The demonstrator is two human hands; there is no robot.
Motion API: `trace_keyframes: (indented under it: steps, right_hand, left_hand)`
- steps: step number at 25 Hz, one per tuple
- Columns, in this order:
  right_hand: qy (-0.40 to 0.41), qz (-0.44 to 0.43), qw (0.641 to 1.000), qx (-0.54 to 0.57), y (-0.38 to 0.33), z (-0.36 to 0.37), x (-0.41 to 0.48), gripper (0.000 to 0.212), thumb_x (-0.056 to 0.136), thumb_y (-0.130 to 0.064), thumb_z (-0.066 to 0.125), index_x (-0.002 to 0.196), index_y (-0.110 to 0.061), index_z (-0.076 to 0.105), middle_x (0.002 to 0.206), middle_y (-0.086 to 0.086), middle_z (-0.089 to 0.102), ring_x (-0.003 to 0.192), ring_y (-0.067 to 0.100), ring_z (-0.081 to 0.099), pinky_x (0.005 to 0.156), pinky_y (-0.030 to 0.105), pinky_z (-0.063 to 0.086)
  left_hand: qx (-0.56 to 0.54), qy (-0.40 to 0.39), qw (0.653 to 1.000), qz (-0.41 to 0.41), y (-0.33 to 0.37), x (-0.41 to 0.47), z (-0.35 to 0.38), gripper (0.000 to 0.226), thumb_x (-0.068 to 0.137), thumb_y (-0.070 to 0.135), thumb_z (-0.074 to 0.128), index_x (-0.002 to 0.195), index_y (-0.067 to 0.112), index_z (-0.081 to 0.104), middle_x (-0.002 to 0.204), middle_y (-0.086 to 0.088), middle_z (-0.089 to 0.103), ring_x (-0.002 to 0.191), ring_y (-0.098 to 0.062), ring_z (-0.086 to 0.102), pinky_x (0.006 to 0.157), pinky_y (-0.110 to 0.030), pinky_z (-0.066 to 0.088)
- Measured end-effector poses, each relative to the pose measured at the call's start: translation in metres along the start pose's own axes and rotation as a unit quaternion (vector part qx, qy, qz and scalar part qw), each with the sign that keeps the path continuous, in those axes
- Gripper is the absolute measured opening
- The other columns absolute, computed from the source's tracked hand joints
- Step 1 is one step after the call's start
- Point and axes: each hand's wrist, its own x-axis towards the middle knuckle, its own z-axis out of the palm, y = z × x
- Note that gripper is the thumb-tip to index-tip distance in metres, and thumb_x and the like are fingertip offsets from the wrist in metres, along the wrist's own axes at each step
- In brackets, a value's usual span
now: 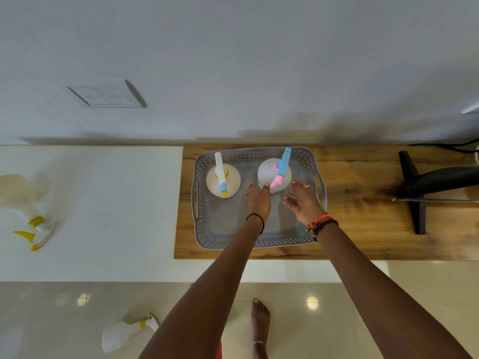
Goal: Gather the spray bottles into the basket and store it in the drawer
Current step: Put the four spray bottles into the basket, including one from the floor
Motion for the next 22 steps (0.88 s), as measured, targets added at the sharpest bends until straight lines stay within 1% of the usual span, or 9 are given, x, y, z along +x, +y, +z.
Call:
trace_keyframes:
  steps: [3, 6, 8, 9, 11, 13, 15, 18, 22]
  right_hand:
    - [0.034, 0.015, 0.999, 0.017, 0.013, -0.002, -0.019, 0.012, 0.098, -0.010, 0.039, 0.105, -0.009, 0.049, 0.074, 0.005, 0.046, 0.061, 0.015, 0.045, 0.060, 0.025, 0.044]
    - [0.039, 0.012, 0.999, 0.025, 0.033, 0.003, -0.047, 0.012, 0.097, -0.006, 0.038, 0.099, -0.006, 0.050, 0.073, 0.007, 0.047, 0.060, 0.016, 0.044, 0.056, 0.025, 0.039]
    - [0.034, 0.005, 0.999, 0.015, 0.049, 0.011, -0.066, 0.015, 0.097, -0.005, 0.036, 0.104, -0.005, 0.049, 0.072, 0.007, 0.047, 0.060, 0.017, 0.044, 0.054, 0.026, 0.037]
    - [0.028, 0.006, 0.999, 0.014, 0.057, 0.016, -0.075, 0.015, 0.097, -0.005, 0.036, 0.105, -0.005, 0.049, 0.072, 0.007, 0.047, 0.059, 0.017, 0.044, 0.054, 0.026, 0.036]
    - [0.009, 0.011, 1.000, 0.013, 0.070, 0.027, -0.092, 0.014, 0.097, -0.003, 0.037, 0.105, -0.005, 0.049, 0.071, 0.007, 0.045, 0.058, 0.017, 0.043, 0.053, 0.027, 0.034]
    - [-0.011, 0.018, 1.000, 0.000, 0.081, 0.038, -0.105, 0.013, 0.097, -0.001, 0.037, 0.103, -0.005, 0.047, 0.070, 0.007, 0.045, 0.058, 0.017, 0.042, 0.053, 0.027, 0.033]
    - [-0.024, 0.022, 0.999, -0.015, 0.091, 0.054, -0.119, 0.014, 0.096, 0.001, 0.036, 0.102, -0.007, 0.046, 0.071, 0.006, 0.045, 0.058, 0.017, 0.042, 0.054, 0.027, 0.035]
    - [-0.043, 0.020, 0.997, -0.055, 0.103, 0.087, -0.136, 0.015, 0.095, 0.001, 0.039, 0.102, -0.008, 0.048, 0.072, 0.005, 0.047, 0.059, 0.016, 0.044, 0.056, 0.027, 0.039]
    - [-0.072, 0.010, 0.990, -0.119, 0.122, 0.144, -0.151, 0.014, 0.093, -0.001, 0.045, 0.103, -0.009, 0.051, 0.070, 0.004, 0.047, 0.060, 0.015, 0.044, 0.056, 0.025, 0.040]
  left_hand:
    - [-0.016, 0.012, 1.000, -0.016, -0.011, -0.020, -0.008, 0.043, 0.098, 0.028, 0.045, 0.134, 0.005, 0.042, 0.127, -0.016, 0.058, 0.119, -0.029, 0.055, 0.104, -0.040, 0.043]
    - [-0.076, 0.024, 0.996, -0.038, -0.029, -0.047, -0.019, 0.037, 0.098, 0.023, 0.045, 0.127, -0.001, 0.047, 0.098, -0.010, 0.062, 0.095, -0.021, 0.057, 0.083, -0.033, 0.044]
    - [-0.104, 0.042, 0.992, -0.052, -0.043, -0.065, -0.032, 0.034, 0.099, 0.020, 0.045, 0.125, -0.002, 0.049, 0.108, -0.020, 0.064, 0.092, -0.019, 0.055, 0.080, -0.032, 0.043]
    - [-0.116, 0.052, 0.990, -0.056, -0.049, -0.073, -0.041, 0.032, 0.099, 0.020, 0.045, 0.123, -0.001, 0.049, 0.117, -0.024, 0.062, 0.092, -0.019, 0.056, 0.080, -0.032, 0.043]
    - [-0.130, 0.071, 0.987, -0.059, -0.063, -0.086, -0.065, 0.031, 0.099, 0.020, 0.045, 0.122, 0.000, 0.051, 0.121, -0.024, 0.062, 0.093, -0.022, 0.060, 0.081, -0.032, 0.045]
    - [-0.125, 0.097, 0.985, -0.064, -0.077, -0.096, -0.091, 0.032, 0.099, 0.021, 0.046, 0.123, 0.001, 0.054, 0.111, -0.020, 0.064, 0.098, -0.028, 0.063, 0.082, -0.034, 0.046]
    - [-0.115, 0.144, 0.981, -0.063, -0.088, -0.105, -0.129, 0.033, 0.098, 0.022, 0.047, 0.123, 0.002, 0.055, 0.103, -0.012, 0.063, 0.099, -0.027, 0.062, 0.086, -0.038, 0.049]
    - [-0.114, 0.231, 0.964, -0.061, -0.099, -0.109, -0.192, 0.035, 0.097, 0.021, 0.048, 0.126, 0.001, 0.052, 0.123, -0.018, 0.059, 0.115, -0.032, 0.057, 0.103, -0.047, 0.045]
    - [-0.106, 0.307, 0.944, -0.062, -0.112, -0.104, -0.276, 0.038, 0.097, 0.021, 0.050, 0.126, -0.002, 0.051, 0.129, -0.025, 0.055, 0.119, -0.038, 0.052, 0.104, -0.050, 0.043]
